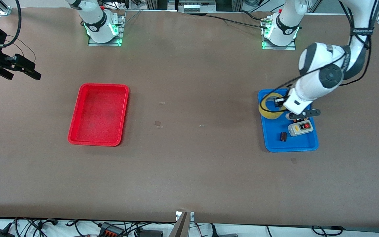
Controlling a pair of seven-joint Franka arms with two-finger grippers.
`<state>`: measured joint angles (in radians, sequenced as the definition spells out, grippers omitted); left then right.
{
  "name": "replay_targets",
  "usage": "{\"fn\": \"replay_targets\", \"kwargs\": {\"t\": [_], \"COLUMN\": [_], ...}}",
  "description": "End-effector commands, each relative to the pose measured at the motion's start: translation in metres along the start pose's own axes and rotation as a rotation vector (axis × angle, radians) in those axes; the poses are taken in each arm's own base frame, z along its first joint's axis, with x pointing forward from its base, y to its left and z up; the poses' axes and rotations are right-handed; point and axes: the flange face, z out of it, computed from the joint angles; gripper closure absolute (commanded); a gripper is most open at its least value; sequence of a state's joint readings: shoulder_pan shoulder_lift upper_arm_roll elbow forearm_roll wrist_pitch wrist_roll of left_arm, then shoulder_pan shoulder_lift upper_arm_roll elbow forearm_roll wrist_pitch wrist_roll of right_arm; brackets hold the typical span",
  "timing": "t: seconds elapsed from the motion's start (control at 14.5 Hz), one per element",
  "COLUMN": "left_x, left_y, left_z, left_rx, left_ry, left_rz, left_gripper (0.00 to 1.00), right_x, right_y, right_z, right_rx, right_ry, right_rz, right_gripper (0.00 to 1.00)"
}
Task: Place and move tape with both arms
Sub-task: 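Grasp the yellow tape roll rim with the left gripper and lift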
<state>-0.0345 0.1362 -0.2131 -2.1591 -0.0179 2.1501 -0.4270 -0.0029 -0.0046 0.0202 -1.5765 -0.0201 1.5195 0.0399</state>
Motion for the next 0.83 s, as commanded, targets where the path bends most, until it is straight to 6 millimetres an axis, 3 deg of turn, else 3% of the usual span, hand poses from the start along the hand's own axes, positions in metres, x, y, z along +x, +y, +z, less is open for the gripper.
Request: {"fn": "replay_targets", "kwargs": {"t": [0.0,0.76], "left_x": [-0.017,-0.076], "left_y": [0.048,0.267], "left_z": [-0.019,0.033], "left_rx": [-0.012,-0.051], "left_ry": [0.005,-0.065], "left_rz": [-0.036,-0.089], "left_gripper": [1.0,0.99], "right_x": [0.001,0.007], "right_y": [0.003,0.005], "right_z": [0.001,0.01], "right_rx": [0.008,0.006], "right_ry": [0.003,-0.005], "right_rz": [-0.009,-0.006], "right_gripper": [0.01,0.01]}}
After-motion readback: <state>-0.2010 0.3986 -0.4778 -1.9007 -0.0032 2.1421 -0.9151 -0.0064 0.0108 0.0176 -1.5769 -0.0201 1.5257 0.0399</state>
